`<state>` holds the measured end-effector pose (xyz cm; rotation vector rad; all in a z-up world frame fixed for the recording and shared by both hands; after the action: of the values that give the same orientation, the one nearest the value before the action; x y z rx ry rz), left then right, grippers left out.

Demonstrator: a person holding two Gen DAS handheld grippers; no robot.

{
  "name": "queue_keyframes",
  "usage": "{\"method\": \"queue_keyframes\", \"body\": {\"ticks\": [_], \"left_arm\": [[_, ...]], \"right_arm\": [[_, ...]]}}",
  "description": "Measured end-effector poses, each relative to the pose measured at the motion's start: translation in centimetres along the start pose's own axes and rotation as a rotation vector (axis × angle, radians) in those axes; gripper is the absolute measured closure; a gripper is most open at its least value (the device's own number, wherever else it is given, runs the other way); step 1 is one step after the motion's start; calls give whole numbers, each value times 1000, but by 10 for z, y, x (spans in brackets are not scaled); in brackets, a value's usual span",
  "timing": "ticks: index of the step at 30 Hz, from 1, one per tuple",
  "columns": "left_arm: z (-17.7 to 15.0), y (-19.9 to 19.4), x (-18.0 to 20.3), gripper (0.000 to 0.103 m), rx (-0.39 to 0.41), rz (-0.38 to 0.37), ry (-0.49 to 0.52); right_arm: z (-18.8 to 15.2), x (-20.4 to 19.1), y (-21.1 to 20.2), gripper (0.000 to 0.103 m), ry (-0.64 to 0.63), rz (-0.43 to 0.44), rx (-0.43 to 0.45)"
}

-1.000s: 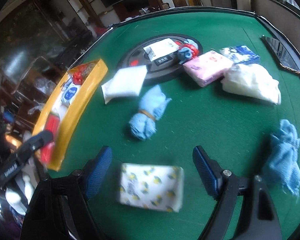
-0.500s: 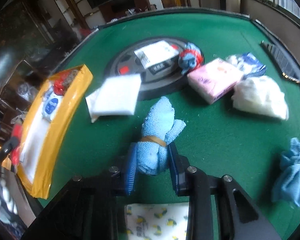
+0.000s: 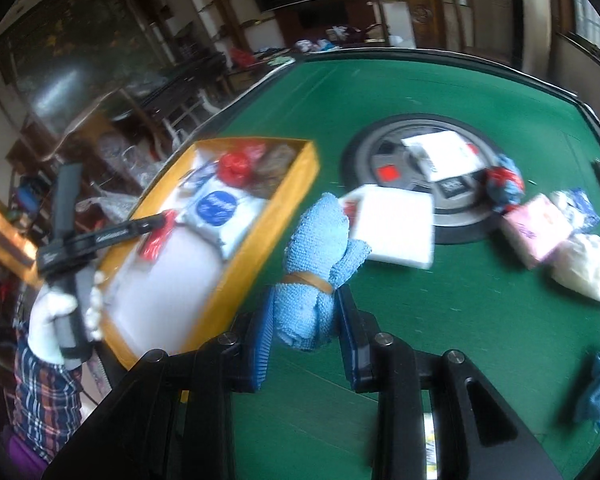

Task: Organize soft objects
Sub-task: 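Drop the ziplock into the box with the left gripper while the right gripper carries the towel, then lower the blue towel bundle into the box and open the right gripper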

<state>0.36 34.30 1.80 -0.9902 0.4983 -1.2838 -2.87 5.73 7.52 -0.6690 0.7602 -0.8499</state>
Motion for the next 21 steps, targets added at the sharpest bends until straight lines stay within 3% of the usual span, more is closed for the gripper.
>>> {"method": "queue_keyframes", "body": {"ticks": [2, 8, 12, 16, 21], "left_arm": [[2, -4, -3, 41, 2, -30, -16], [-8, -67, -14, 40, 174, -72, -73], [-31, -104, -25, 34, 259, -92, -107], [-47, -118, -37, 34, 279, -97, -126], [-60, -120, -54, 34, 269, -94, -156]], "right_arm": [[3, -17, 10, 76, -27, 23, -16], [10, -71, 51, 76, -107, 108, -109], [13, -106, 92, 76, -163, 127, -192], [18, -129, 132, 76, -167, 138, -261], [30, -152, 164, 76, -191, 103, -274]]}}
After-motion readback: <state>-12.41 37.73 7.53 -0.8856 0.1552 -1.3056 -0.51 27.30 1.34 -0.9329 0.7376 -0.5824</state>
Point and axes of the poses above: each gripper's, at about its wrist camera, not at the fingertips, and y roughly the way its jaws point, x to its right, z to its top, the point moved 2 cm from there along y, roughly the way its jaws point, and after that the axes turned 1 degree about z, right-handed, at the moved point
